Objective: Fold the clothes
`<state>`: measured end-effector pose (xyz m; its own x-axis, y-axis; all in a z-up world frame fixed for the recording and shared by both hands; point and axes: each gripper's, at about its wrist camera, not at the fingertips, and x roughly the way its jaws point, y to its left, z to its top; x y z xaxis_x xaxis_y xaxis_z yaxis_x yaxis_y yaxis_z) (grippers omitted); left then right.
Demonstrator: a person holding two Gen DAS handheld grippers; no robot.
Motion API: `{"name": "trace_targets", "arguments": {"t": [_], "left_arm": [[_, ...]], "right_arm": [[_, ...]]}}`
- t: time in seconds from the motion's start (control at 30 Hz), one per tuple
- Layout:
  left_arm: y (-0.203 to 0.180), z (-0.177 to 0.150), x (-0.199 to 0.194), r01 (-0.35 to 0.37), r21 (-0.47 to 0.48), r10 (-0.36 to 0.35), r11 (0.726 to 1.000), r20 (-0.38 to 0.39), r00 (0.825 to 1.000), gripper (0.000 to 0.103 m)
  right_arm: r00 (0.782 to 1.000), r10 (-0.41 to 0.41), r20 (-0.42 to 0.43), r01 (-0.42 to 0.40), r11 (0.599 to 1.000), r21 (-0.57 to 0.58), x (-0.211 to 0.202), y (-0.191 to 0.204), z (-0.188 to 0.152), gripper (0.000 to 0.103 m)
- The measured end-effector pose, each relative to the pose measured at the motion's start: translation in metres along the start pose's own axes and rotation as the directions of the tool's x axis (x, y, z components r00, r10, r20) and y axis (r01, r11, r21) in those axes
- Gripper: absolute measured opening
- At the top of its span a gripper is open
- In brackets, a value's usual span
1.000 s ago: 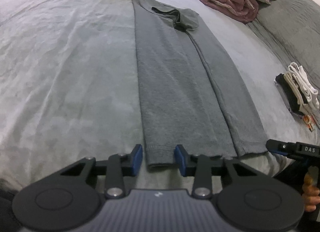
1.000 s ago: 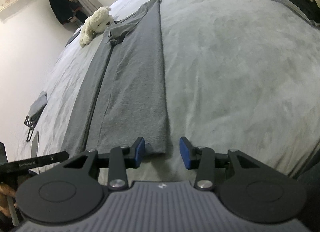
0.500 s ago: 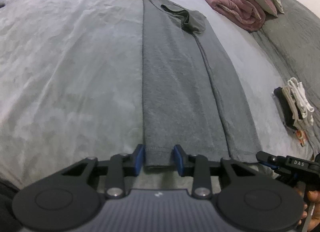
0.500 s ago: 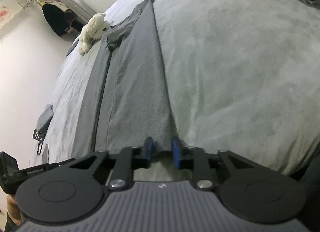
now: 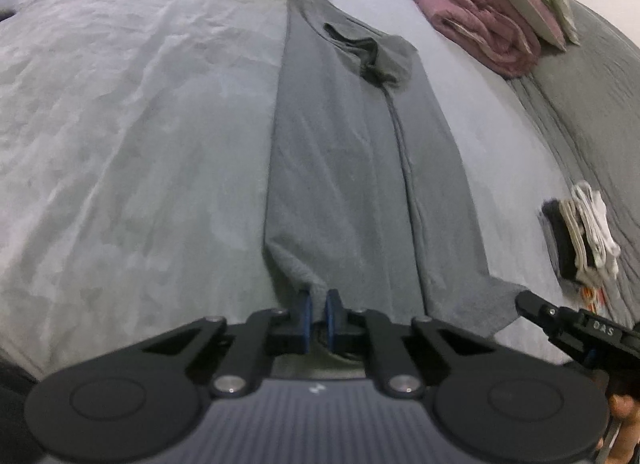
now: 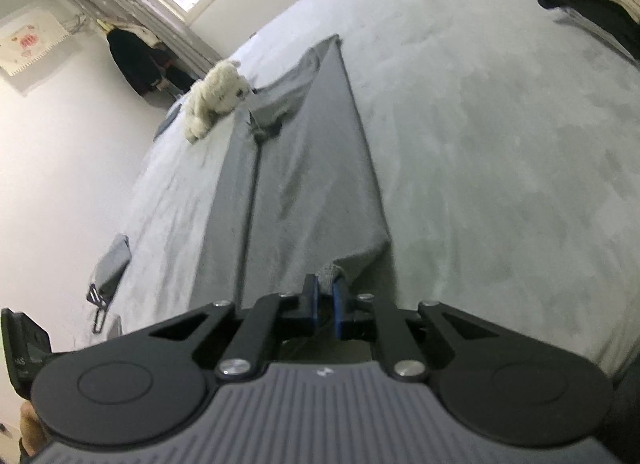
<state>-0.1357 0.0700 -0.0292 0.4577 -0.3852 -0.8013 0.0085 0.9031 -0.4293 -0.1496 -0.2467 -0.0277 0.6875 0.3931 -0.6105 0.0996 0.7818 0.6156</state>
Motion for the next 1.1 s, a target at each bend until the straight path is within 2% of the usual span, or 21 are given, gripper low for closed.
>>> {"name": "trace_targets", "arguments": {"t": [0.23, 0.5, 0.63, 0.87, 1.1], "left_arm": [[-0.004, 0.029, -0.001, -0.054, -0.068, 0.058, 0.996, 0.047, 0.997, 0.006], [-0.019, 0.077, 0.008, -0.062, -0.070, 0.070, 0.996, 0.114, 0.991, 0.006], [-0.024, 0.103, 0.024, -0.071, -0.061, 0.078, 0.996, 0.123, 0.989, 0.006], [-0.027, 0.139, 0.054, -0.130, -0.046, 0.135, 0.990, 0.136, 0.981, 0.006], [-0.027, 0.167, 0.070, -0.112, -0.060, 0.120, 0.992, 0.154, 0.981, 0.006]], "right_arm": [[0.999, 0.034, 0.026, -0.034, 0.999, 0.020, 0.017, 0.010, 0.033, 0.011], [0.998, 0.044, 0.050, -0.044, 0.999, 0.014, 0.038, 0.017, 0.074, 0.011], [0.999, 0.029, 0.038, -0.030, 1.000, 0.010, 0.060, 0.017, 0.092, 0.011], [1.000, -0.001, 0.004, 0.001, 1.000, 0.030, 0.092, 0.008, 0.116, 0.011], [1.000, -0.005, -0.002, 0.005, 0.999, 0.051, 0.115, 0.003, 0.145, 0.011]]}}
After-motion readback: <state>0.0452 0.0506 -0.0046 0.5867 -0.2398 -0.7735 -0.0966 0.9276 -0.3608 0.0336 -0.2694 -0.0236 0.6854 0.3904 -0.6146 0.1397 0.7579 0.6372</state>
